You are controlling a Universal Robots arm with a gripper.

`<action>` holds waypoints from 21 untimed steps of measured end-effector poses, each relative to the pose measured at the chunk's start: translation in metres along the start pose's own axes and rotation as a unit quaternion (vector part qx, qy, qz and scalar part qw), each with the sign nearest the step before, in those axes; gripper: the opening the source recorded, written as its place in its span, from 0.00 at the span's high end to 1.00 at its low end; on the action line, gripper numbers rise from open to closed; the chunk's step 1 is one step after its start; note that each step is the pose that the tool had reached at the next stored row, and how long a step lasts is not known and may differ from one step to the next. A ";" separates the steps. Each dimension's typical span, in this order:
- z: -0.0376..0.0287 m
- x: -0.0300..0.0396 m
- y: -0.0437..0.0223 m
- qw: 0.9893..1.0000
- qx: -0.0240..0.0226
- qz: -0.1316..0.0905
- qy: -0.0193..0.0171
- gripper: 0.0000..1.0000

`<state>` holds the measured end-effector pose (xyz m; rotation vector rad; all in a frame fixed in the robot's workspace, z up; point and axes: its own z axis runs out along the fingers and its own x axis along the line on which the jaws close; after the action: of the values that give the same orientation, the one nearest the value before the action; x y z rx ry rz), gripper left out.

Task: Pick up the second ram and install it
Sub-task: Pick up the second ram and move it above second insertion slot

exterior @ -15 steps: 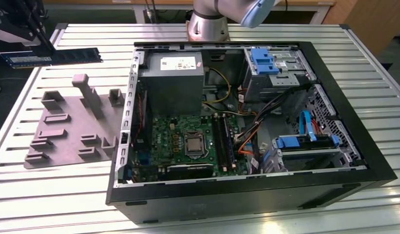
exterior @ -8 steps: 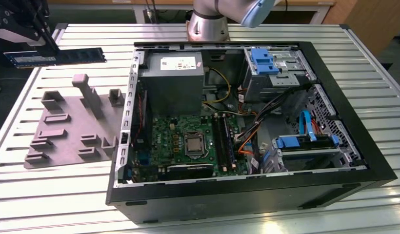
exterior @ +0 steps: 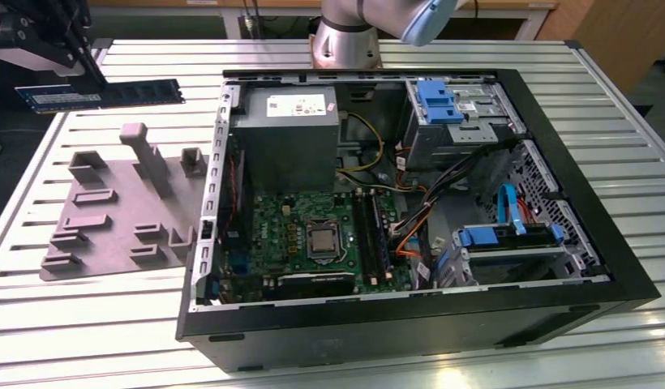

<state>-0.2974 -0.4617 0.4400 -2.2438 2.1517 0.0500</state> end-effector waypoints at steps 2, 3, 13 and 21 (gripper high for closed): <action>0.0000 0.0001 -0.0017 1.000 0.000 0.000 0.000 0.88; 0.0000 0.0001 -0.0024 1.000 0.000 0.000 0.000 0.88; 0.0000 0.0005 -0.0116 1.000 0.000 0.000 0.000 0.88; 0.0000 0.0008 -0.0184 1.000 0.000 0.000 0.000 0.88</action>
<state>-0.2790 -0.4617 0.4400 -2.2439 2.1516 0.0500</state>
